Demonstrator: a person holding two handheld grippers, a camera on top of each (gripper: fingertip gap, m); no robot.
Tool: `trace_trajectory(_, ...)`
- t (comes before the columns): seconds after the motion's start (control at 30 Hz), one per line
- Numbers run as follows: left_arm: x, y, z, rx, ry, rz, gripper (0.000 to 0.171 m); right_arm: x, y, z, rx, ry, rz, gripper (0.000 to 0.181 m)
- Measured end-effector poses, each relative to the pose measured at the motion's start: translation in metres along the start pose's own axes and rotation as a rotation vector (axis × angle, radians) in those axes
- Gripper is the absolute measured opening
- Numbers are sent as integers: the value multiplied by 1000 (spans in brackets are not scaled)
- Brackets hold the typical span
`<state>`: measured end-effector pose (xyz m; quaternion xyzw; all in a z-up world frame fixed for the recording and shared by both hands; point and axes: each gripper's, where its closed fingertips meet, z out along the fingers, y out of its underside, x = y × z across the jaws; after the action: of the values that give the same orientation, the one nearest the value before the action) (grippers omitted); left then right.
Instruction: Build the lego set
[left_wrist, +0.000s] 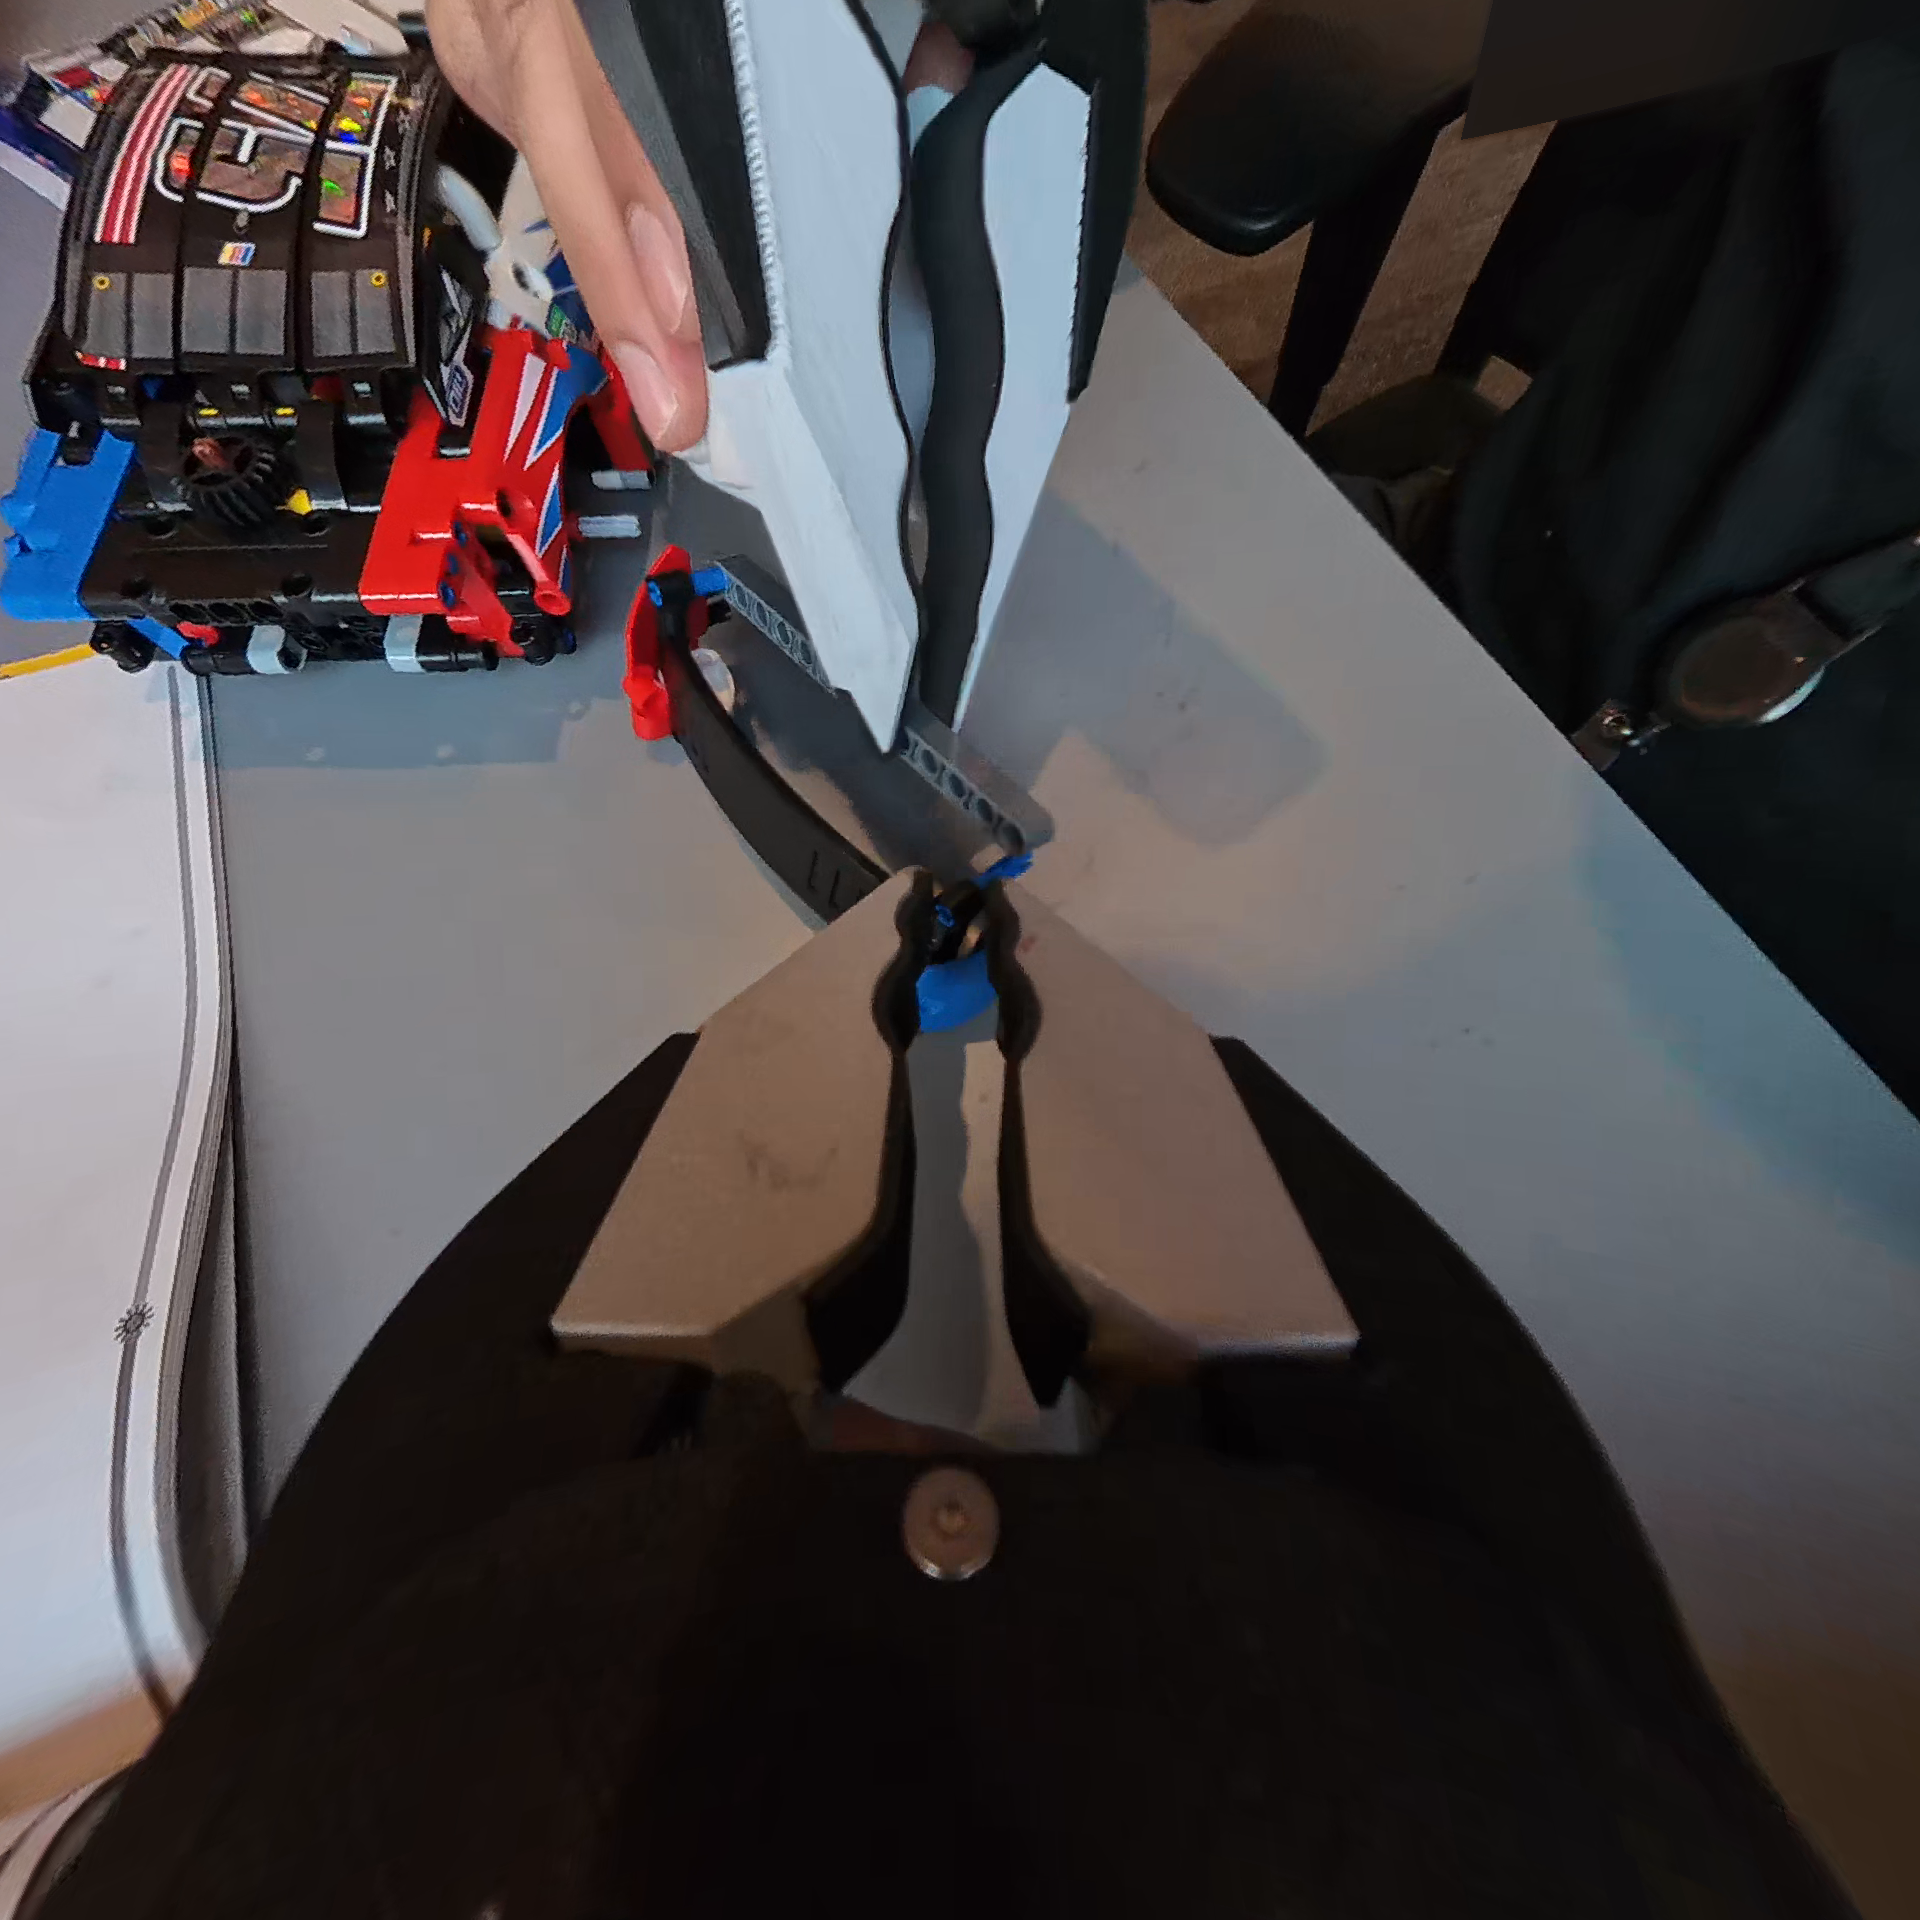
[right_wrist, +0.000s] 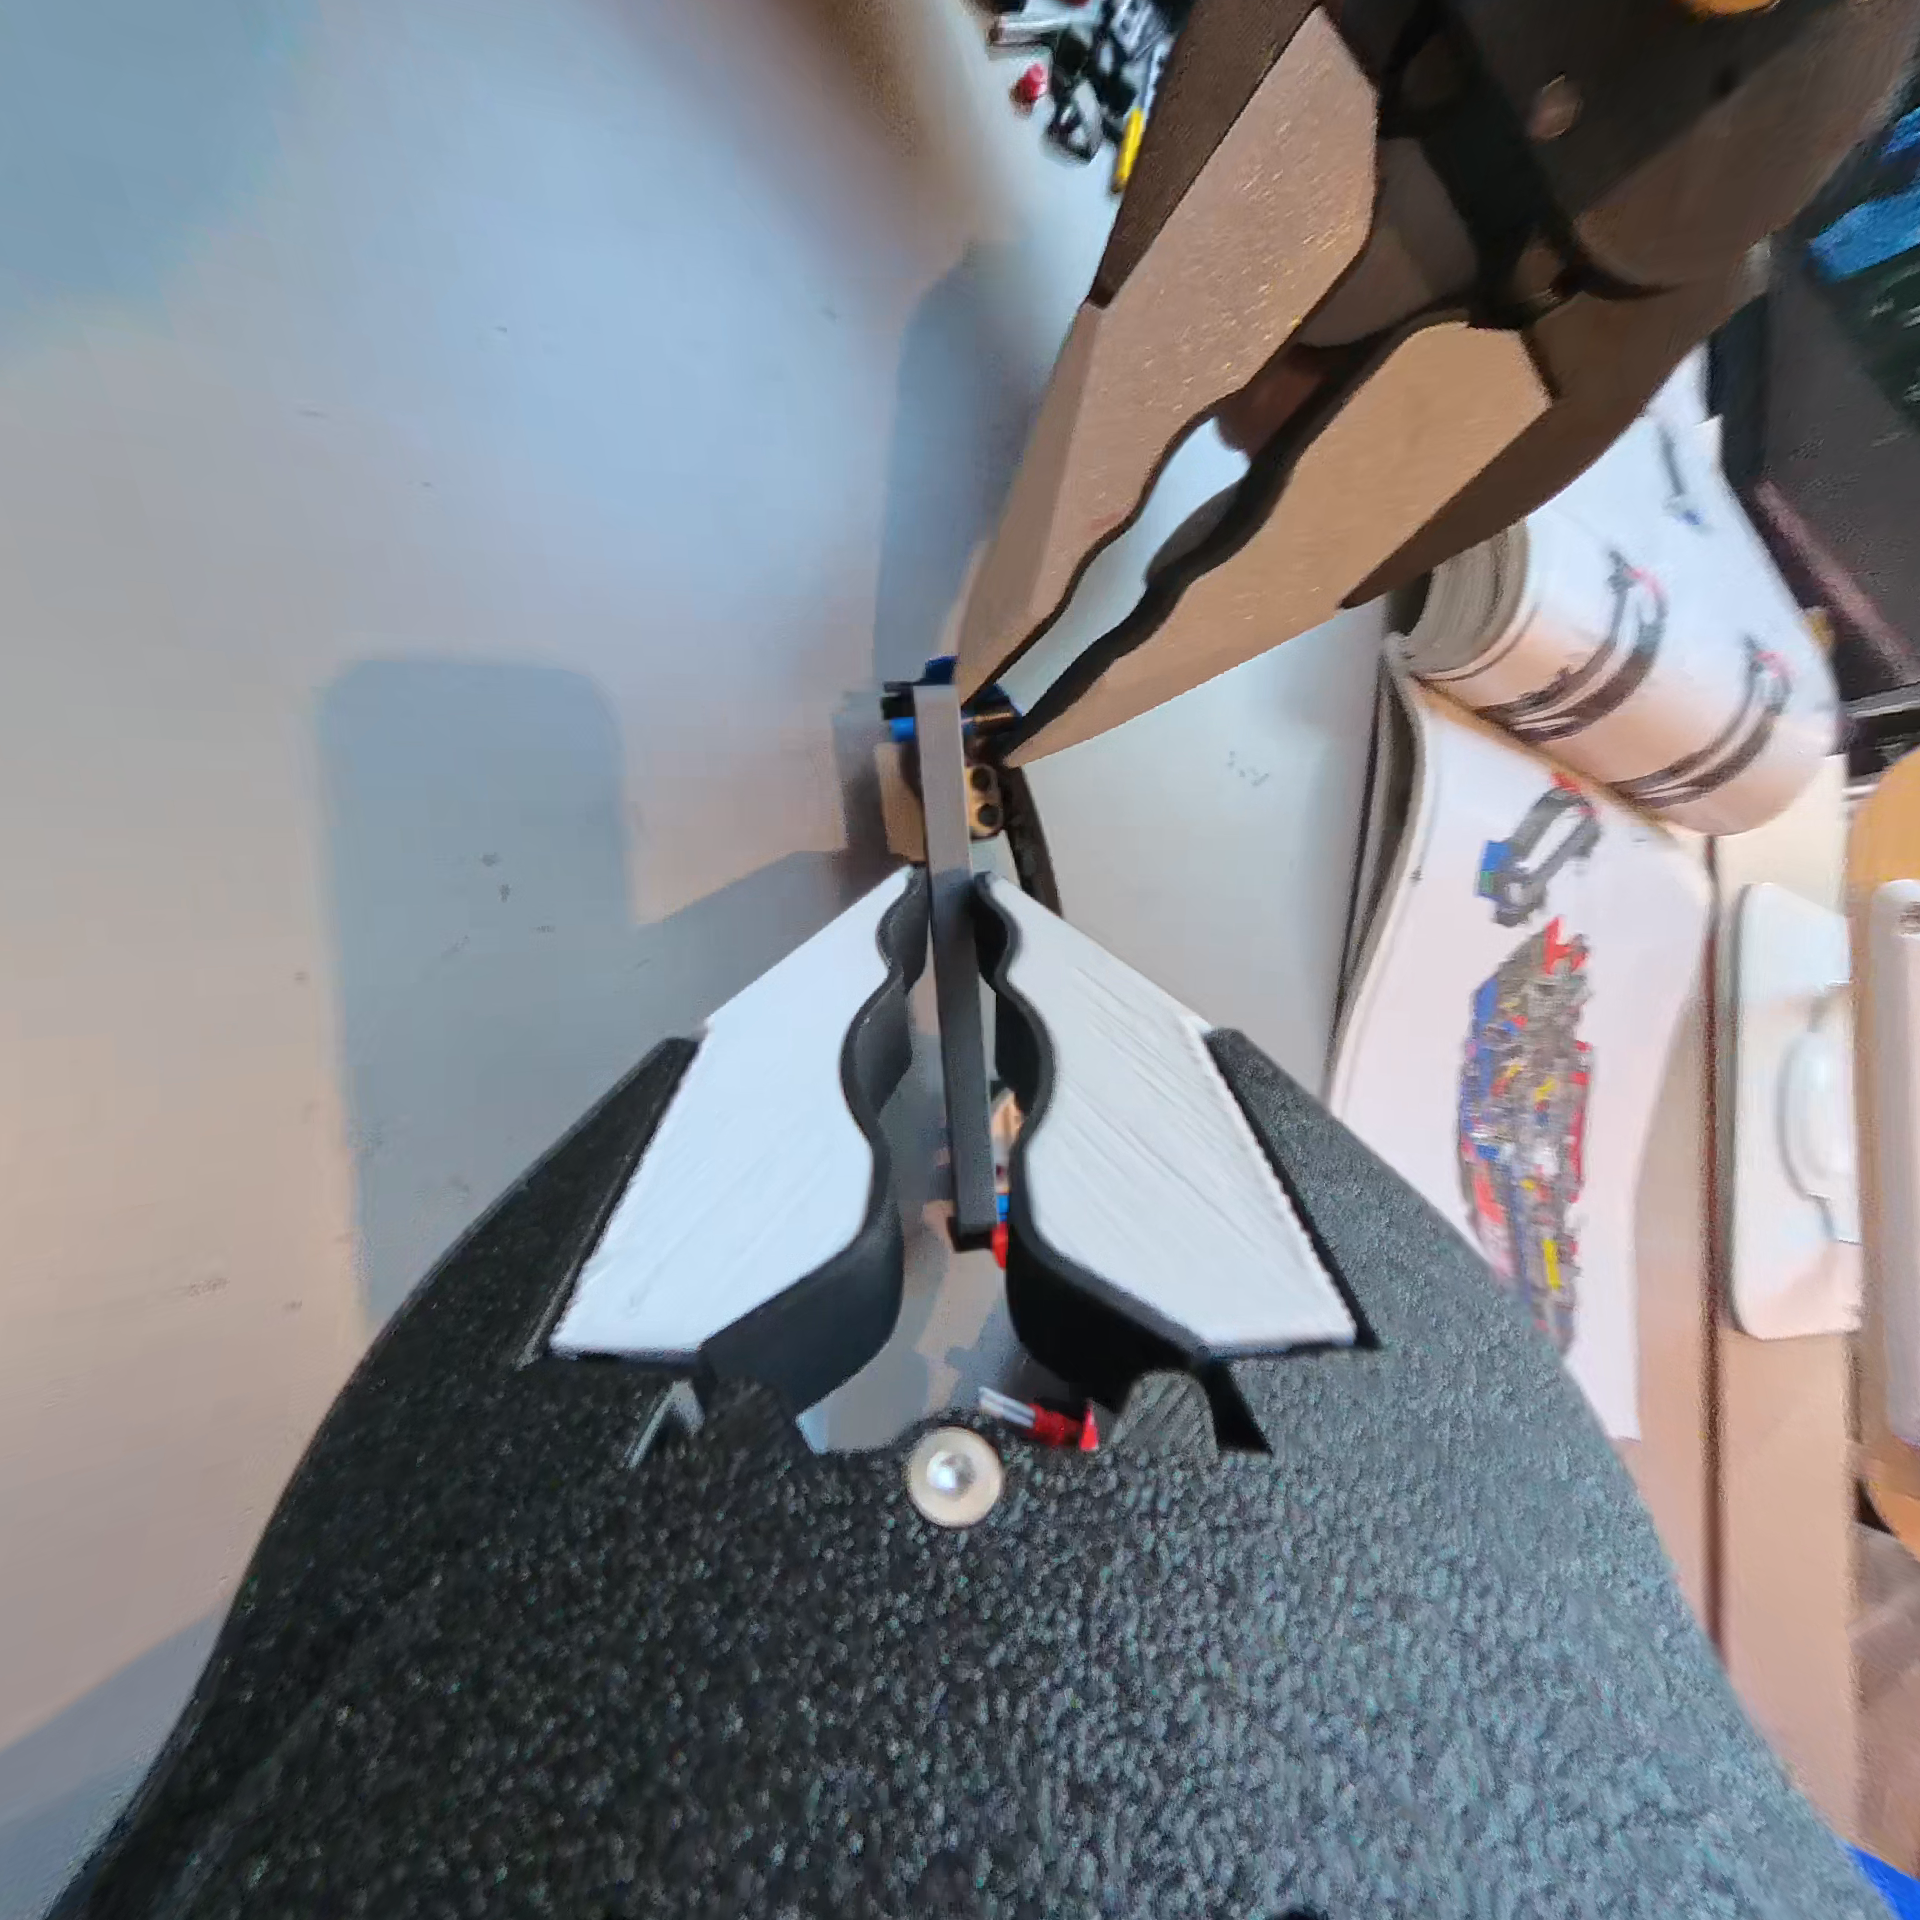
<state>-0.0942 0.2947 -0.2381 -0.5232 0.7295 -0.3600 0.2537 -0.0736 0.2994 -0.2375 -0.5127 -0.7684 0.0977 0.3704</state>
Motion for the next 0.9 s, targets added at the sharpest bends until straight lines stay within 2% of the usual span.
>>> trace_trajectory(0.2,9,-3,6,21,-106,71,7,-18,4,1,3,127,-67,9)
trace_trajectory(0.27,13,-2,6,15,-106,90,7,-25,4,0,9,157,-99,10)
trace_trajectory(0.37,12,-1,4,5,-116,99,7,-24,10,6,-65,229,-189,11)
trace_trajectory(0.5,13,0,7,25,-121,99,7,-21,10,11,-74,292,-209,10)
trace_trajectory(0.67,15,-3,14,4,-161,143,7,-20,15,11,-32,307,-155,11)
trace_trajectory(0.77,13,-3,19,-46,-223,201,7,-21,19,12,-56,322,-195,11)
trace_trajectory(0.9,18,-4,21,-53,-241,207,7,-22,18,12,-82,334,-232,10)
